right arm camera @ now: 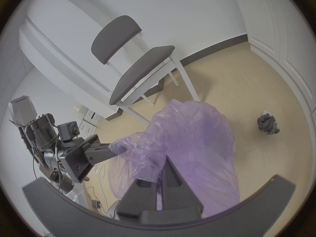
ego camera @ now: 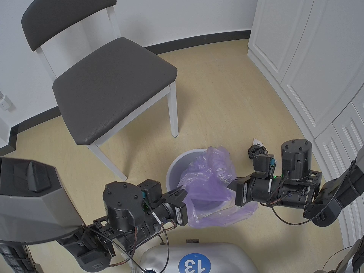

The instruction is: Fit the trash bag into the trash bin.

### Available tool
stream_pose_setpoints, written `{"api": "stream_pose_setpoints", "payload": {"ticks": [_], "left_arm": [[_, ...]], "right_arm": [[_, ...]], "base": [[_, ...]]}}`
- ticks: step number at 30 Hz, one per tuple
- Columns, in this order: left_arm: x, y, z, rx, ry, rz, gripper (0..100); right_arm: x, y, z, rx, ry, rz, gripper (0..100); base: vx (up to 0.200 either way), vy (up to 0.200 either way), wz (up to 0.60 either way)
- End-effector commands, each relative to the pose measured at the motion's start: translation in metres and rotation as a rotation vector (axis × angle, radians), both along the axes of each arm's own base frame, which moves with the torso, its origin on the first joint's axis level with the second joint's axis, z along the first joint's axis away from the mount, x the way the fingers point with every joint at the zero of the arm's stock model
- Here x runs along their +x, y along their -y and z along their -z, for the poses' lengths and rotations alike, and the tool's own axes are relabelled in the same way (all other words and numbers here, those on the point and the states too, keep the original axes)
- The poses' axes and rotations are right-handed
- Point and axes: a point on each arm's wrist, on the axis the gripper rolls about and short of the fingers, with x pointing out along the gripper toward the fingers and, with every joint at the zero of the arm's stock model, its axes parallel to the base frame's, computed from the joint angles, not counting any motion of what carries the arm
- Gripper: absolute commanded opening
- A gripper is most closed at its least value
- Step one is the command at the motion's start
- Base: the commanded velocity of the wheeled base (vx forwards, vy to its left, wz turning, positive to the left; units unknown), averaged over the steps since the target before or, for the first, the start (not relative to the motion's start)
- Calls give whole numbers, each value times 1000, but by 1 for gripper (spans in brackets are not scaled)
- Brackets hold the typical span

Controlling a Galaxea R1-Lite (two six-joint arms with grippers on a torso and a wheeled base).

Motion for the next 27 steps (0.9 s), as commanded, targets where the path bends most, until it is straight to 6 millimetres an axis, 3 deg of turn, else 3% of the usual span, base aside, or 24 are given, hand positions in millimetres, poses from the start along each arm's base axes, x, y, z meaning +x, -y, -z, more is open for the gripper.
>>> {"api": "stream_pose_setpoints", "payload": {"ticks": [1,6,11,15,19,24,27], "left_arm": [[-12,-10,-18,-33,27,33,0],[-14,-12,-25,-48,40,43,0],[-4,-11,-18,-44,22,33,0],[29,-7,4,-51,-22,-26,0],[51,-1,12,-133,-62,-71,0],[74,-2,13,-223,-80,-138,0],[88,-14,5,-286,-68,-190,0]], "right_arm": [[-10,-6,0,-6,-13,-25,0],[-14,-10,-2,-6,-7,-32,0],[-8,-11,0,-9,-11,-21,0],[15,-6,10,-10,-38,40,0],[29,2,9,11,-40,91,0],[50,15,11,19,-35,158,0],[60,23,12,11,-47,192,0]], "base": [[0,0,0],[0,0,0],[0,0,0],[0,0,0],[0,0,0],[0,0,0],[0,0,0]]}}
